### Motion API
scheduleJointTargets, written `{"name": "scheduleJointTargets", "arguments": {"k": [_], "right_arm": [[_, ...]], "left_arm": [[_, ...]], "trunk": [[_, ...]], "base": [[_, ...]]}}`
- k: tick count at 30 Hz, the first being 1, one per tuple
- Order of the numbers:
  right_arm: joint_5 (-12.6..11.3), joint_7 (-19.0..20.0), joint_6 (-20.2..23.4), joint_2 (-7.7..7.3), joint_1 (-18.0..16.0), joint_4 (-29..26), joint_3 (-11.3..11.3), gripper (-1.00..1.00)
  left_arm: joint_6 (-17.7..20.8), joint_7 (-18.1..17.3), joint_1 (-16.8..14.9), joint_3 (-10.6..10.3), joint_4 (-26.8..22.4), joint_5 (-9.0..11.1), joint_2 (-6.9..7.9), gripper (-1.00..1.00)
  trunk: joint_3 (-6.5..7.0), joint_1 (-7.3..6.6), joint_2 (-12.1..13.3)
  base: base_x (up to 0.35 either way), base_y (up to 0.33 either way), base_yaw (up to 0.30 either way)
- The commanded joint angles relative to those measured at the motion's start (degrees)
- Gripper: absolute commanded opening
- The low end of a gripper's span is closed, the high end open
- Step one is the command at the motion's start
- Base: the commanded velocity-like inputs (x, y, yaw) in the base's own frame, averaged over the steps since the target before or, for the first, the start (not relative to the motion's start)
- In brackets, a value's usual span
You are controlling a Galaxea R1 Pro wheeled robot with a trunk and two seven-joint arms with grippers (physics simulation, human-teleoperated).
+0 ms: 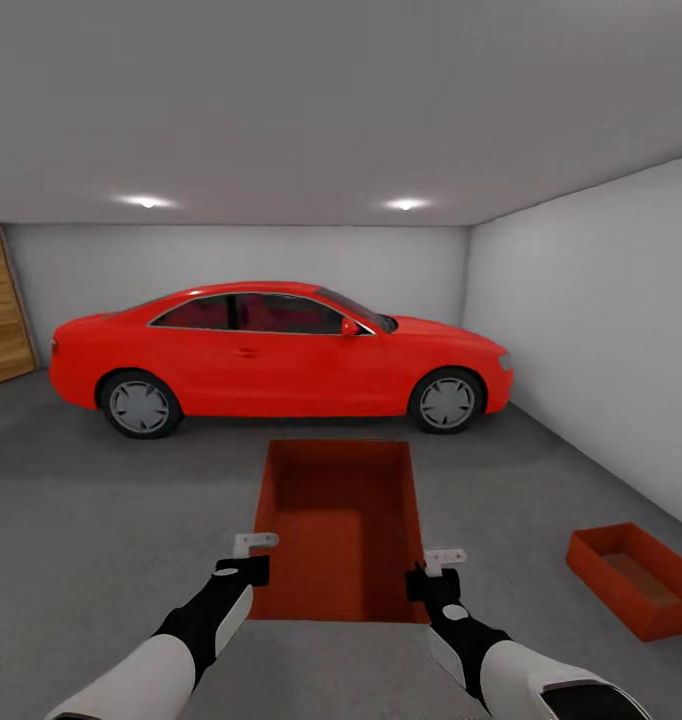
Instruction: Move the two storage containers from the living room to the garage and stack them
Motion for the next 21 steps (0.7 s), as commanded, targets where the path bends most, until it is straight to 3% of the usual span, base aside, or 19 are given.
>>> {"name": "scheduleJointTargets", "arguments": {"k": [1,21], "right_arm": [[-0.7,-0.4,-0.3,0.0,0.0,0.8,-0.5,-1.0],[-0.7,-0.4,-0.3,0.0,0.0,1.5,-0.5,-1.0]], "left_arm": [[0.4,0.7,0.0,0.7,-1.0,-0.1,-0.09,-1.0],[0.4,0.7,0.0,0.7,-1.1,-0.1,-0.1,-1.0]], "trunk": [[-0.03,0.02,0.0],[-0.03,0.02,0.0]], "base": [[0.004,0.0,-0.28],[0.0,0.0,-0.281]]}}
